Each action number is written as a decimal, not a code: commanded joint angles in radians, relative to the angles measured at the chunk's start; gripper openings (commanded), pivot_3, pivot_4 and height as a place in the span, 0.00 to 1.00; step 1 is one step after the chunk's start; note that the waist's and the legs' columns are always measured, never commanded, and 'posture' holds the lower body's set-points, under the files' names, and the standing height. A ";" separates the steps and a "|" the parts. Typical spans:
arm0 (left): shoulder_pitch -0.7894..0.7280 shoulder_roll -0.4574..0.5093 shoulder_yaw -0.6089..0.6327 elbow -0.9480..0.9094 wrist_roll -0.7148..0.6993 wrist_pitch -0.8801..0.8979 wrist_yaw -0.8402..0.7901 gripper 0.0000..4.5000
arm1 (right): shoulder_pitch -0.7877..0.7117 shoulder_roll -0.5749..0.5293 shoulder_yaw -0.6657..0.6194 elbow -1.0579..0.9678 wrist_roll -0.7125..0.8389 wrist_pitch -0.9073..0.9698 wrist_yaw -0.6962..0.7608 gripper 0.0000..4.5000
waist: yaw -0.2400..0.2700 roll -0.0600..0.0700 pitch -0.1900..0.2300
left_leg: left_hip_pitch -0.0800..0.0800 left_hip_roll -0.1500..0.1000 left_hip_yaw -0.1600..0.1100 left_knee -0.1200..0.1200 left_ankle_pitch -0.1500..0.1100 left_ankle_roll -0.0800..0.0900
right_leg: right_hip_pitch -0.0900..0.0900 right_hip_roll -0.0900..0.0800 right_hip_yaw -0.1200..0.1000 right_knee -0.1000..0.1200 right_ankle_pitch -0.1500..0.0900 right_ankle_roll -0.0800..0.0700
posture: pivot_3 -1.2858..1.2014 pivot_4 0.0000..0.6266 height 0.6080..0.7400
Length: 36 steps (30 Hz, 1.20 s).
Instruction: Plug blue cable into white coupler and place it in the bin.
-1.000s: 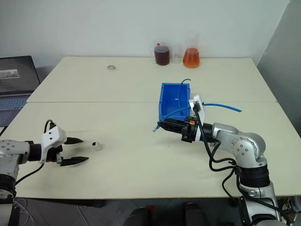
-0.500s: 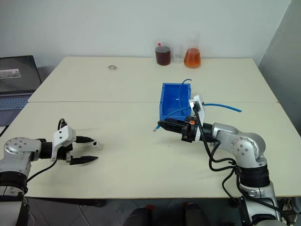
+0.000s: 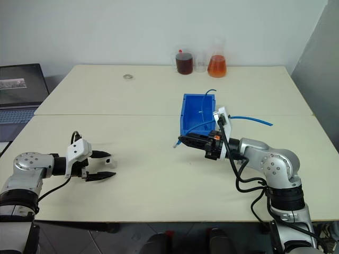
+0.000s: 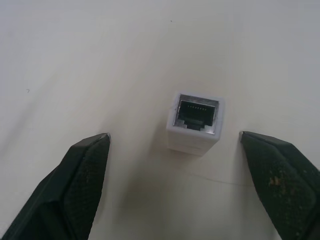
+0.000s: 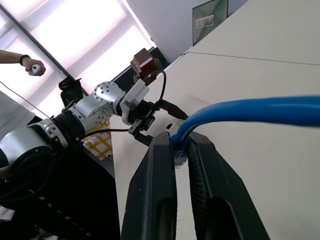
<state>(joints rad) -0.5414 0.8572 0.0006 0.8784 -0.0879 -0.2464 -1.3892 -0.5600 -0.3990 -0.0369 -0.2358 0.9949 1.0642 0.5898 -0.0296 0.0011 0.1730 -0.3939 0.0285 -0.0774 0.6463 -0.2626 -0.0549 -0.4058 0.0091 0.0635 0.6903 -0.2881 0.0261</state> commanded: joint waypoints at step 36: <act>0.041 -0.260 -0.202 -0.512 0.008 0.258 0.039 0.17 | 0.027 -0.036 -0.010 -0.089 -0.023 -0.037 -0.003 0.02 | -0.004 -0.003 0.001 | -0.001 0.001 -0.001 0.000 0.001 0.002 | -0.001 0.001 0.000 0.002 0.000 -0.001 | 0.52 0.24 1.00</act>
<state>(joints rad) -0.4911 0.5965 -0.1712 0.3781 -0.1048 0.0122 -1.3591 -0.5364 -0.4265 -0.0352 -0.2833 0.9757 1.0542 0.5865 -0.0337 -0.0018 0.1745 -0.3950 0.0291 -0.0782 0.6464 -0.2610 -0.0526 -0.4067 0.0104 0.0634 0.6920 -0.2884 0.0253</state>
